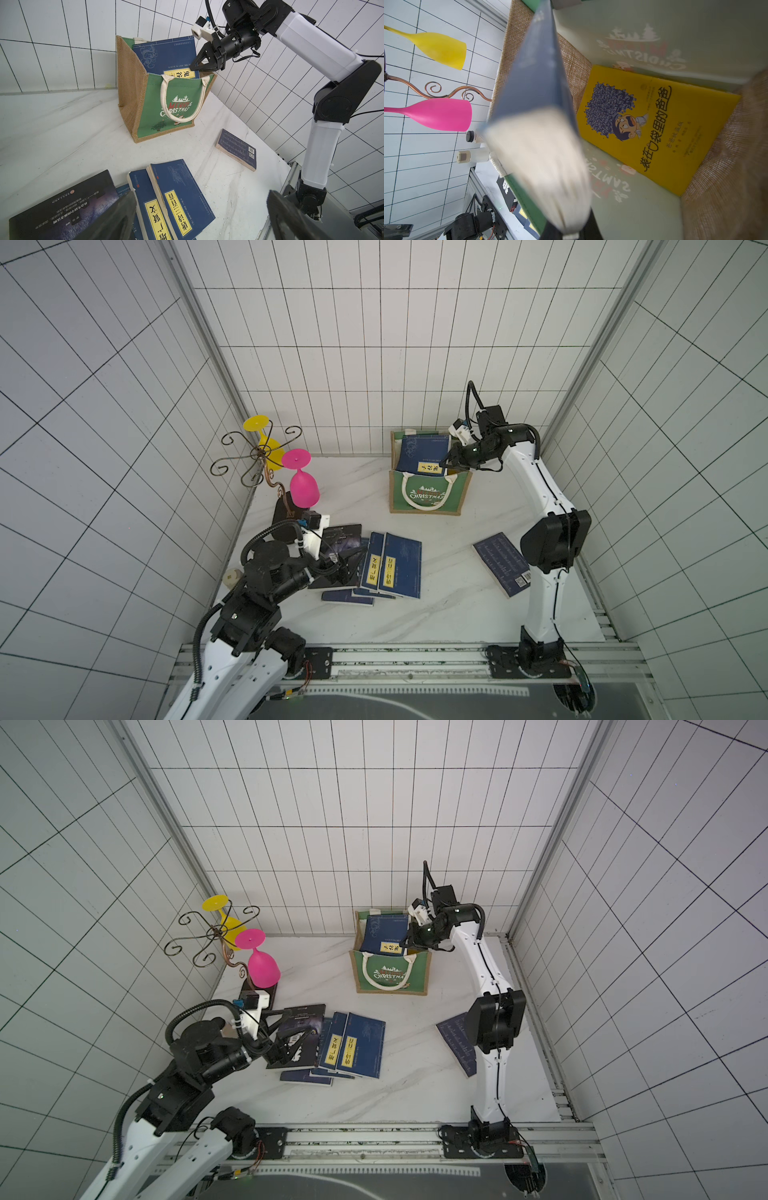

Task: Put the books into the canvas bag
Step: Place the book in the canvas bag.

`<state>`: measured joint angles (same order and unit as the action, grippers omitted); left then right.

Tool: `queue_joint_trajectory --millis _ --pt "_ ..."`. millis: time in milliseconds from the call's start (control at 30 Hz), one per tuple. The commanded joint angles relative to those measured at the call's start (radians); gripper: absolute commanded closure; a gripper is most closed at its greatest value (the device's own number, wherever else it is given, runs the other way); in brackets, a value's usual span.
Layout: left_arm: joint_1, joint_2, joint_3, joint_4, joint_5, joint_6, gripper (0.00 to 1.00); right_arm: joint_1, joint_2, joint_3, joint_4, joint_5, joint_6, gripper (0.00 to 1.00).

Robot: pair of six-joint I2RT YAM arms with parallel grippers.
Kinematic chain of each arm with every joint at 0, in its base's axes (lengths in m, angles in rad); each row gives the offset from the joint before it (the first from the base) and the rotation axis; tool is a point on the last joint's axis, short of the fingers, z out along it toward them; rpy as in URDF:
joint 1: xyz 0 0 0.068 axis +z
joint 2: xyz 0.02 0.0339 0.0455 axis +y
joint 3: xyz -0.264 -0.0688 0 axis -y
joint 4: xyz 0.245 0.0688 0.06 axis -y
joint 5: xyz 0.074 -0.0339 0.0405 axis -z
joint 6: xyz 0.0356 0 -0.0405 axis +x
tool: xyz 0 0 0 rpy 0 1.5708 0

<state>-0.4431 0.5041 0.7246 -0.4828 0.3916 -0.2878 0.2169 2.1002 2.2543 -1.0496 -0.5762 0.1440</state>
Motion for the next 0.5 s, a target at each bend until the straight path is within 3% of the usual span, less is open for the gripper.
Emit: queue_joint_trajectory --millis 0,67,467 --pt "0.005 -0.011 -0.007 0.015 -0.012 0.006 0.03 0.009 0.002 0.071 -0.020 0.038 -0.020 0.91" --pt "0.005 -0.010 -0.007 0.013 -0.013 0.007 0.02 0.009 0.012 0.093 -0.033 0.038 -0.023 1.00" --pt "0.015 -0.010 -0.009 0.022 -0.007 0.004 0.03 0.045 -0.112 0.010 -0.018 -0.015 -0.054 1.00"
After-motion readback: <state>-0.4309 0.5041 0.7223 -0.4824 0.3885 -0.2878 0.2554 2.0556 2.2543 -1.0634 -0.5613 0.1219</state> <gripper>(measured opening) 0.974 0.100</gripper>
